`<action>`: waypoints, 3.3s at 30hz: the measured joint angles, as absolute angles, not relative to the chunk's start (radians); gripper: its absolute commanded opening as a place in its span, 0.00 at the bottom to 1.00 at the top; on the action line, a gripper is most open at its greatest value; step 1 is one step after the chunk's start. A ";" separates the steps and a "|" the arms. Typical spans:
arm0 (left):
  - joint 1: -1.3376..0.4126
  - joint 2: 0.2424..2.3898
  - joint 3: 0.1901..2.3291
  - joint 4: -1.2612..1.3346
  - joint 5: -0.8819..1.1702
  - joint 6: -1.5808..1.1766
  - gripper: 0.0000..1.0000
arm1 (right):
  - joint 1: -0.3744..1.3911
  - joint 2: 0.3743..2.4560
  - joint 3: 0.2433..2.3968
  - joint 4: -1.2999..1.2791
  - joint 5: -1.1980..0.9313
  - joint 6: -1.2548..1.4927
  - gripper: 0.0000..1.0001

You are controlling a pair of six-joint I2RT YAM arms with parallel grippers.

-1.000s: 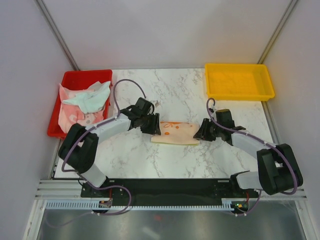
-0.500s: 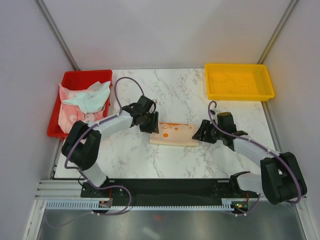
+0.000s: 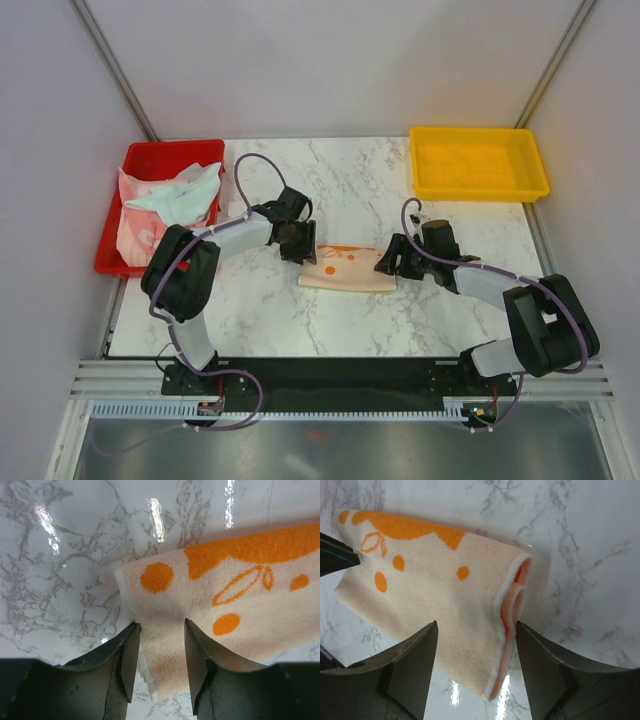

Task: Fold and stack the towels
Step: Fold the towel, then neatly place the folded towel into the bin

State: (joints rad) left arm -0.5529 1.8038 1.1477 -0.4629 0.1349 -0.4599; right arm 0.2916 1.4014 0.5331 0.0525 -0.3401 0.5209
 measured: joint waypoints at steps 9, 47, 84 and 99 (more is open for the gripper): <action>-0.535 1.814 1.149 -0.461 0.117 -0.465 0.49 | 0.397 1.444 0.534 0.149 -0.292 0.530 0.64; -0.372 1.471 1.231 -0.684 0.047 -0.456 0.60 | 0.192 2.053 1.591 -0.430 -0.134 0.137 0.00; -0.372 1.529 1.231 -0.683 0.084 -0.410 0.68 | -0.208 2.381 2.275 -0.744 -0.181 -0.103 0.00; -0.372 1.529 1.248 -0.681 0.125 -0.409 0.69 | -0.246 2.436 2.310 -0.739 -0.157 -0.139 0.00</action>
State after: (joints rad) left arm -0.3717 1.5288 1.2484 -0.6807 0.1249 -0.4091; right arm -0.2462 2.4363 2.3100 -0.7395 -0.1570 -0.1390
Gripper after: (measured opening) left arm 0.691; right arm 0.022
